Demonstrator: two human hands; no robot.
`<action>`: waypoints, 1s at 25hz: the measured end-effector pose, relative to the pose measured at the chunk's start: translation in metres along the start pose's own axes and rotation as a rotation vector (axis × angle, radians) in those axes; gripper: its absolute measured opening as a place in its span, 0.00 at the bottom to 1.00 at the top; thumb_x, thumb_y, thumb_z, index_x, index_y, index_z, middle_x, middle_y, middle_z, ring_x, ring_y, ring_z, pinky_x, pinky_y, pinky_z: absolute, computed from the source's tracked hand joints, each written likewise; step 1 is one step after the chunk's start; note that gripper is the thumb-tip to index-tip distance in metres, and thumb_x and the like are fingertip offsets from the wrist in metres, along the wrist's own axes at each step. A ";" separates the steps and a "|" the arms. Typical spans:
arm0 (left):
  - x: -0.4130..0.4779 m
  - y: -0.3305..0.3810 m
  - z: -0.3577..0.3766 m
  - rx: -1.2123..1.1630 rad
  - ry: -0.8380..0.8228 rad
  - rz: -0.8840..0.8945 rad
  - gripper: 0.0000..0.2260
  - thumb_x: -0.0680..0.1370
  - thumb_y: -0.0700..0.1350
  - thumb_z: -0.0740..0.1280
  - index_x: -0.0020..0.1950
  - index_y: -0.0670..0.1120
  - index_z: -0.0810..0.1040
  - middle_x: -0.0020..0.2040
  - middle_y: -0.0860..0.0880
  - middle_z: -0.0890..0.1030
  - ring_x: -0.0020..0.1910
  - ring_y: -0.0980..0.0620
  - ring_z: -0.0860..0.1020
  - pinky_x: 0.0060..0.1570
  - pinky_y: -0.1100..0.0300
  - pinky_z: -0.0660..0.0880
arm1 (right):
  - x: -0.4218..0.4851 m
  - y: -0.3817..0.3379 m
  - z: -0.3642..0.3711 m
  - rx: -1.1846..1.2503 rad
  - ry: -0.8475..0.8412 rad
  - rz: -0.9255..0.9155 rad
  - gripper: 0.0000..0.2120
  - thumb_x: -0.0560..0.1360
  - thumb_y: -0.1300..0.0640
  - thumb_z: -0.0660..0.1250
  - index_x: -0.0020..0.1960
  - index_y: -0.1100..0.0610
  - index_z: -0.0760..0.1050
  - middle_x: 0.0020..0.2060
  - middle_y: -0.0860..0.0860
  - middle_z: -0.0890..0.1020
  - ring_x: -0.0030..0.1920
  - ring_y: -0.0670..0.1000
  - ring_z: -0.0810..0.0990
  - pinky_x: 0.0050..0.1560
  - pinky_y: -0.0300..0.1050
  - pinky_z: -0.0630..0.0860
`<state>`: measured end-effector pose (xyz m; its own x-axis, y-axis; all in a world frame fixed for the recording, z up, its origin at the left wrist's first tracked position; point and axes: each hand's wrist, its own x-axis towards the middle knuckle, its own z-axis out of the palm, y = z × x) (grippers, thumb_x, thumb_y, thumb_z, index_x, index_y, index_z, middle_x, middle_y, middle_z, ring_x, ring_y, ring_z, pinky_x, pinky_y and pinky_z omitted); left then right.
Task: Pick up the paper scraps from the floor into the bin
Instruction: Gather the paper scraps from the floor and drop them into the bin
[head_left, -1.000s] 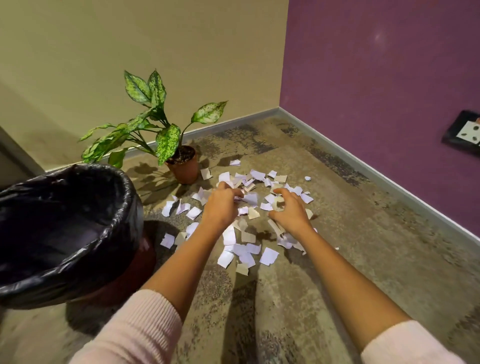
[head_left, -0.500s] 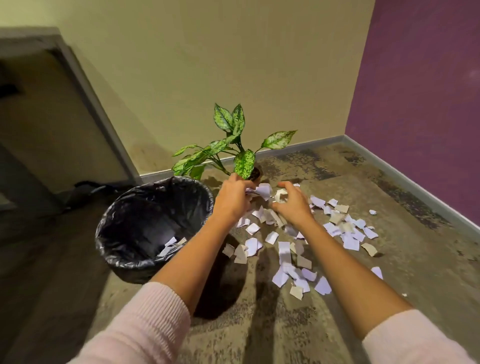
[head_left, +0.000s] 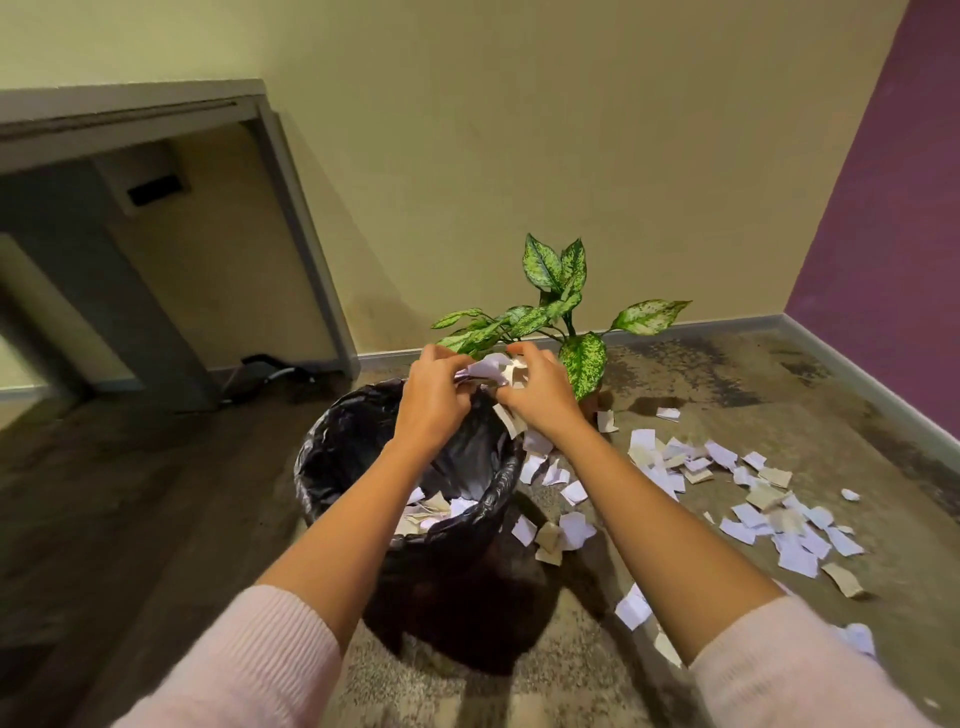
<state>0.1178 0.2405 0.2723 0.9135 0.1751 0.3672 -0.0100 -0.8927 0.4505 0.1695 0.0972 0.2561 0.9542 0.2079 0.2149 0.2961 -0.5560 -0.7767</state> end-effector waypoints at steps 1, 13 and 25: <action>0.000 -0.012 -0.004 -0.009 0.010 -0.028 0.15 0.75 0.40 0.68 0.62 0.46 0.81 0.60 0.46 0.75 0.59 0.44 0.75 0.56 0.52 0.72 | 0.003 -0.009 0.009 -0.003 -0.016 -0.020 0.26 0.69 0.55 0.71 0.66 0.54 0.70 0.62 0.57 0.73 0.63 0.59 0.70 0.62 0.53 0.71; -0.022 -0.105 -0.004 0.024 -0.090 -0.238 0.14 0.75 0.41 0.68 0.60 0.50 0.81 0.62 0.47 0.73 0.60 0.45 0.75 0.57 0.50 0.74 | 0.005 -0.023 0.105 -0.138 -0.270 -0.039 0.31 0.69 0.52 0.72 0.70 0.53 0.66 0.64 0.59 0.69 0.65 0.61 0.67 0.64 0.54 0.69; -0.027 -0.099 0.013 0.153 -0.281 -0.257 0.22 0.73 0.49 0.73 0.67 0.51 0.75 0.74 0.44 0.63 0.69 0.41 0.69 0.63 0.42 0.72 | 0.003 -0.005 0.106 -0.240 -0.363 -0.042 0.40 0.67 0.45 0.75 0.72 0.52 0.62 0.67 0.58 0.67 0.68 0.61 0.63 0.63 0.56 0.68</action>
<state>0.0988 0.3185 0.2075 0.9540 0.2995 0.0120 0.2748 -0.8899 0.3642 0.1667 0.1863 0.1979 0.8770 0.4803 -0.0121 0.3767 -0.7030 -0.6032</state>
